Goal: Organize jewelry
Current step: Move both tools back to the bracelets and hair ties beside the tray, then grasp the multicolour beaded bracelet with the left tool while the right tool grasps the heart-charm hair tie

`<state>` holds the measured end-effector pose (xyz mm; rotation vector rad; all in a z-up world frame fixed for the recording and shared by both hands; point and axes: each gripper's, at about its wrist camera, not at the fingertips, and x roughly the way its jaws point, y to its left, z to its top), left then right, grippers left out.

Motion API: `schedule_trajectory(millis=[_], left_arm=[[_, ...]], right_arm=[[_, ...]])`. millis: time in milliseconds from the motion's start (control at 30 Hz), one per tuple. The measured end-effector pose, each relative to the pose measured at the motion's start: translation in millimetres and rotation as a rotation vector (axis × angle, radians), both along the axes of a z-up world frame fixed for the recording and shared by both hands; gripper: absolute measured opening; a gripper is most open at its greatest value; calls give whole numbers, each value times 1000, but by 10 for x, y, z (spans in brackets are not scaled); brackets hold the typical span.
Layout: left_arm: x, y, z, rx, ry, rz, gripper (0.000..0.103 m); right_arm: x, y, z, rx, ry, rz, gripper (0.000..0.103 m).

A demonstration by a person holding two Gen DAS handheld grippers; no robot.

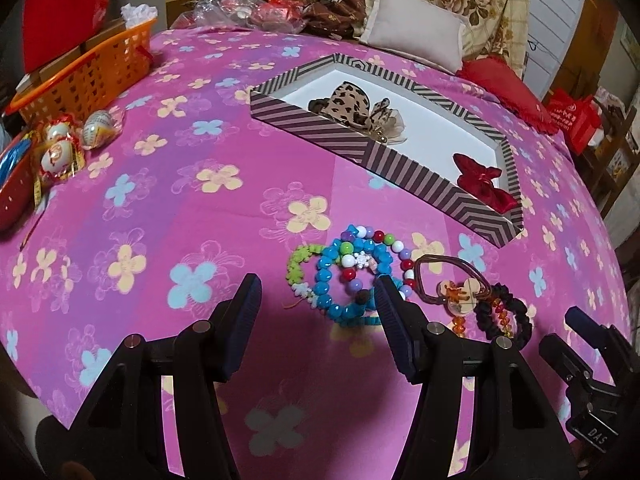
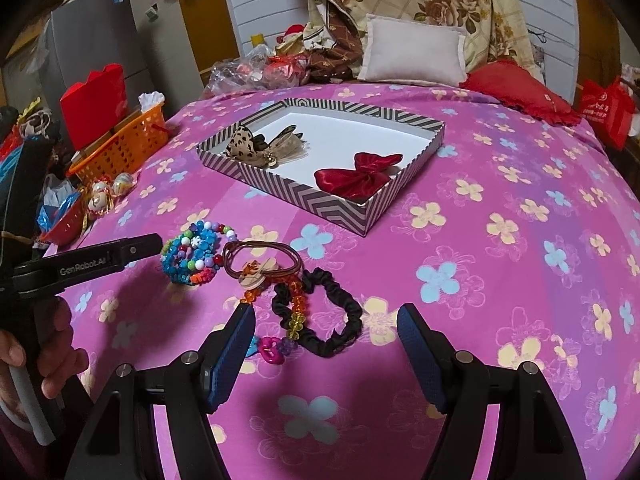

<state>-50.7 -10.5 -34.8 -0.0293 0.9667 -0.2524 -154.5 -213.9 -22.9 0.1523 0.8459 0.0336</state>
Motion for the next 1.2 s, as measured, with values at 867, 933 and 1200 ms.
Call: schedule_trajectory(millis=[867,933,1200], left_arm=[[410,-167,-243,-40,116,-14,50],[441,-152,-258,-54,127,-12,48],[474,-194,-289,-44,139,-34,21]], right_arm=[[599,539,-217,-90,57,211,54],[646,570,-263,-105,69,230,54],[718,546,-342,-102,75,237,34]])
